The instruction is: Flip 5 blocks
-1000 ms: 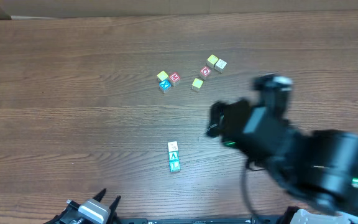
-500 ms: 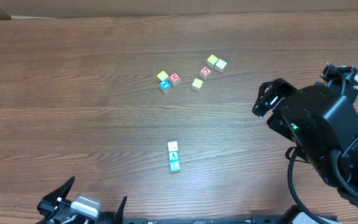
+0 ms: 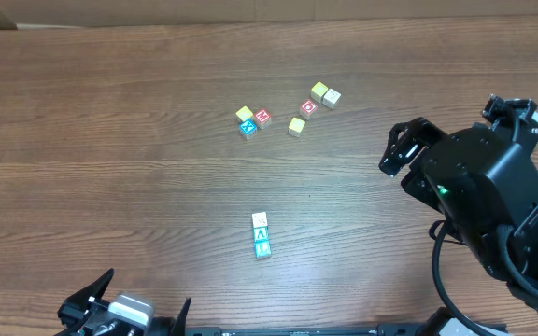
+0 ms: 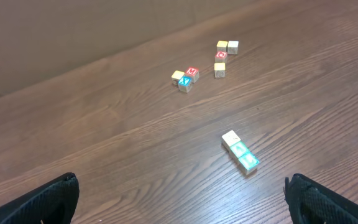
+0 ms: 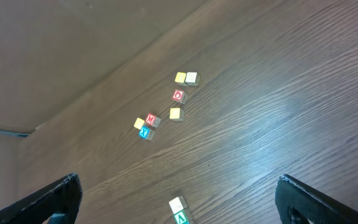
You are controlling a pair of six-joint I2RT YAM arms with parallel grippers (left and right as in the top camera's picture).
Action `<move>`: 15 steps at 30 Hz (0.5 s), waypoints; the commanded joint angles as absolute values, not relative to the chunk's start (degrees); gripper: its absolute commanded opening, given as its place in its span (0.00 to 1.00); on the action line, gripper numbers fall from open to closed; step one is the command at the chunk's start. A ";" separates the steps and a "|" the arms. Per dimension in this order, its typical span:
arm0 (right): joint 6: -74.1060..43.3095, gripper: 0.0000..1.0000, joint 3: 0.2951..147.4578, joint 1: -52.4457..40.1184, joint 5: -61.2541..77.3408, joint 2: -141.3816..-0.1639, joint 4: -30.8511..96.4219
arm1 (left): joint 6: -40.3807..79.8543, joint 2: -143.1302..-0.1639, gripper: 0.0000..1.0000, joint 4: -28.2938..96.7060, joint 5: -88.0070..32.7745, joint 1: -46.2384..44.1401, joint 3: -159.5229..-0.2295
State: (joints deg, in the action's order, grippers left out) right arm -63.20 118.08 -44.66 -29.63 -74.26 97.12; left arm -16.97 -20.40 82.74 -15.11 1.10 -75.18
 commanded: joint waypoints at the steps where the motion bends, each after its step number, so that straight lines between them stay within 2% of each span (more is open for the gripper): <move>1: -62.98 1.00 119.33 -44.49 -30.81 -74.17 97.03 | -17.61 -20.56 1.00 82.74 -15.16 0.71 -75.83; 15: -62.98 1.00 119.33 -44.49 -30.81 -74.17 97.03 | -17.58 -20.56 1.00 82.76 -14.83 0.71 -75.83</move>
